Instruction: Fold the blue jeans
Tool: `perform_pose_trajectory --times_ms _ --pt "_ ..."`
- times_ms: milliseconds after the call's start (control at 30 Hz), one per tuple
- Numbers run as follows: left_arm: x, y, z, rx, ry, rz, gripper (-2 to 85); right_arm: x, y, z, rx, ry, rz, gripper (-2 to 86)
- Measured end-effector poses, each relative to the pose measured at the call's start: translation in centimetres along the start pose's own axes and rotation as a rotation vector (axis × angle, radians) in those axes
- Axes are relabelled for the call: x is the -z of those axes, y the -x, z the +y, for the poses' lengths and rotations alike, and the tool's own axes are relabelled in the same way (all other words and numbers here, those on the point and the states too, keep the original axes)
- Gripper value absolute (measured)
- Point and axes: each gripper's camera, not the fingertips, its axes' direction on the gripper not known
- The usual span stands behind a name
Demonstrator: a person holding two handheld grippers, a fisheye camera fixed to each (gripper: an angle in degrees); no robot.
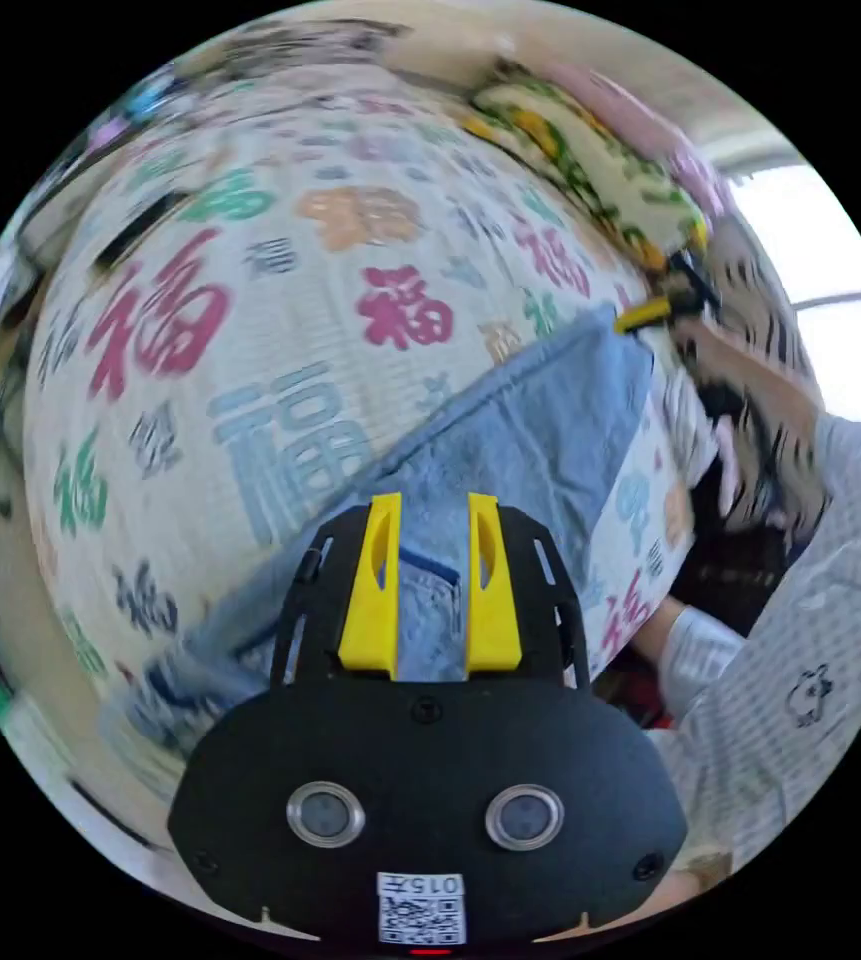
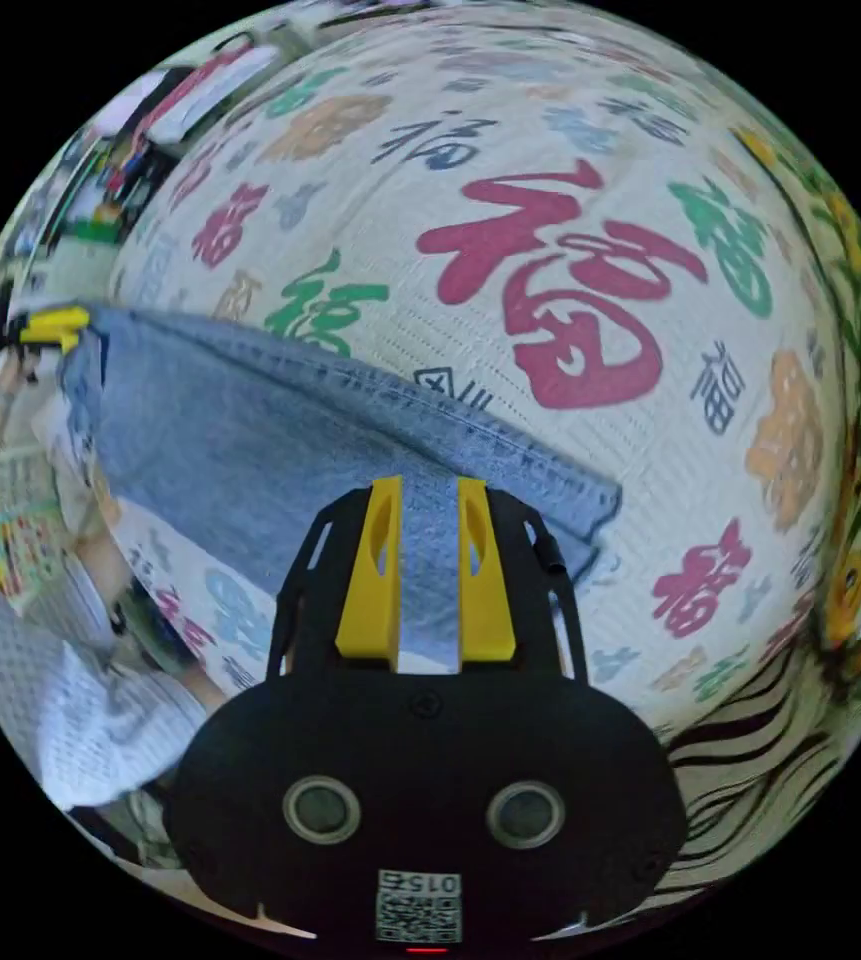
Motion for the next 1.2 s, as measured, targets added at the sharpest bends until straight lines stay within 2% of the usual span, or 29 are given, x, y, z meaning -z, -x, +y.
perform_pose_trajectory --times_ms 33,133,267,333,433,500,633,667,733,800,900,1000,1200 --pt "-2.4 -1.6 -3.0 -0.107 0.046 -0.027 9.9 -0.7 1.3 -1.7 0.115 0.072 0.064 9.7" --pt "-8.4 -4.9 -9.1 -0.264 0.175 -0.050 9.8 -2.3 3.2 -5.4 0.270 0.189 0.141 9.8" --pt "-14.6 -6.9 -12.8 -0.314 0.307 -0.077 7.2 -3.6 3.9 -8.4 0.335 0.259 0.163 7.7" --pt "-16.3 -7.5 -14.4 -0.293 0.284 -0.146 1.2 -3.8 3.8 -9.6 0.358 0.291 0.105 3.0" --pt "-17.6 -7.8 -16.6 -0.226 0.275 -0.130 -0.5 -3.1 3.3 -10.8 0.336 0.270 0.061 1.7" --pt "-17.7 -7.9 -17.8 -0.198 0.233 -0.158 -0.6 -2.3 2.8 -11.5 0.326 0.252 0.040 1.2" --pt "-18.8 -8.5 -20.7 -0.194 0.178 -0.068 0.2 -0.5 2.0 -13.6 0.314 0.219 0.050 0.9" --pt "-19.3 -8.7 -21.0 -0.202 0.190 -0.071 0.5 -0.5 2.0 -13.9 0.315 0.222 0.062 0.9" --pt "-22.7 -9.4 -22.0 -0.222 0.285 -0.090 6.5 -0.7 2.0 -15.0 0.324 0.264 0.081 1.3" --pt "-25.4 -9.8 -22.4 -0.238 0.370 -0.131 7.0 -1.3 2.0 -15.3 0.336 0.286 0.102 1.8" --pt "-27.7 -10.9 -23.2 -0.275 0.333 -0.208 4.2 -1.7 1.7 -15.6 0.332 0.288 0.127 2.1" --pt "-29.3 -11.5 -24.7 -0.263 0.337 -0.188 2.3 -1.4 1.0 -15.6 0.329 0.297 0.126 2.0" --pt "-30.7 -12.6 -27.6 -0.201 0.218 -0.240 2.4 -0.1 -1.6 -15.4 0.257 0.278 0.197 3.6"
